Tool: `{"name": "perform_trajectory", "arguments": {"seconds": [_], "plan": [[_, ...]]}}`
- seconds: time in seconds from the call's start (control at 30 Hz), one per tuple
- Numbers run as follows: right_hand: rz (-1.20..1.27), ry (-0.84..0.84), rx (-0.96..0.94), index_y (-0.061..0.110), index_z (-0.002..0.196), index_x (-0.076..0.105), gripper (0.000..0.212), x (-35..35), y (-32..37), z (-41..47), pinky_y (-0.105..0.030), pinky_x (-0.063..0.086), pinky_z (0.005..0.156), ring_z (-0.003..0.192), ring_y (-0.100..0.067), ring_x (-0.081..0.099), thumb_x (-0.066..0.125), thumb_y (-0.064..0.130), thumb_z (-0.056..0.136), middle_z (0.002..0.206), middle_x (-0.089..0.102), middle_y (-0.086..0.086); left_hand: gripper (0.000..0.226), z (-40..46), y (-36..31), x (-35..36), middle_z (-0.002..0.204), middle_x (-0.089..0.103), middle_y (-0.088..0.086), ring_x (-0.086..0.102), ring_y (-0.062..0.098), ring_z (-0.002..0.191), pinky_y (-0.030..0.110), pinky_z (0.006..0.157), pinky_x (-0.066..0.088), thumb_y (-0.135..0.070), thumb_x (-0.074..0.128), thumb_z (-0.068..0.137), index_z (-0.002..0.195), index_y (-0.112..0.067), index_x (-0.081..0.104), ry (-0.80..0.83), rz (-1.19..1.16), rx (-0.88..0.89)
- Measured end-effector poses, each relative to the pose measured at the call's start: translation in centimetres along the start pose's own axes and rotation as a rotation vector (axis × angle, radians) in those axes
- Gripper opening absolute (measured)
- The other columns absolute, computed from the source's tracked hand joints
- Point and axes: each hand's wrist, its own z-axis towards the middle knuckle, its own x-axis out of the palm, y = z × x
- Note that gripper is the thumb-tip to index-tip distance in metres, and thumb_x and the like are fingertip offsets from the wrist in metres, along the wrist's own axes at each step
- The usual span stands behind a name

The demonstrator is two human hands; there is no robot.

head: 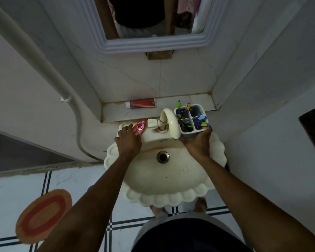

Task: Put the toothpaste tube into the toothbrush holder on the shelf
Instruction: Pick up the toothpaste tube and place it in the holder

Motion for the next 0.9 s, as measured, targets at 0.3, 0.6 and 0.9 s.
{"name": "perform_trajectory", "arguments": {"seconds": [0.3,0.6,0.9], "plan": [[0.051,0.001,-0.002,0.021,0.151,0.044,0.126,-1.4,0.1,0.1,-0.020,0.054,0.098,0.124,-0.008,0.067,0.110,0.060,0.050,0.143,0.066,0.009,0.043,4.1,-1.7,-1.0,0.128,0.072,0.014,0.060,0.039,0.127,0.056,0.108,0.044,-0.049,0.063,0.098,0.127,-0.018,0.071,0.077,-0.079,-0.012],[-0.042,0.012,-0.038,0.016,0.153,0.041,0.136,-2.8,0.6,0.5,-0.044,0.060,0.105,0.134,-0.023,0.065,0.098,0.083,0.048,0.148,0.062,-0.001,0.034,1.0,-4.3,-8.6,0.097,0.070,0.005,0.077,0.009,0.076,0.035,0.076,0.064,-0.052,0.047,0.111,0.118,-0.019,0.054,-0.106,-0.974,-0.184],[-0.036,0.046,-0.070,0.019,0.149,0.041,0.132,-5.2,0.0,1.6,-0.047,0.061,0.100,0.134,-0.027,0.064,0.091,0.090,0.050,0.143,0.061,-0.002,0.058,0.1,-14.8,-18.1,0.125,0.073,0.007,0.073,0.024,0.106,0.042,0.092,0.060,-0.018,0.080,0.095,0.149,-0.016,0.060,0.311,-0.405,0.215]]}}
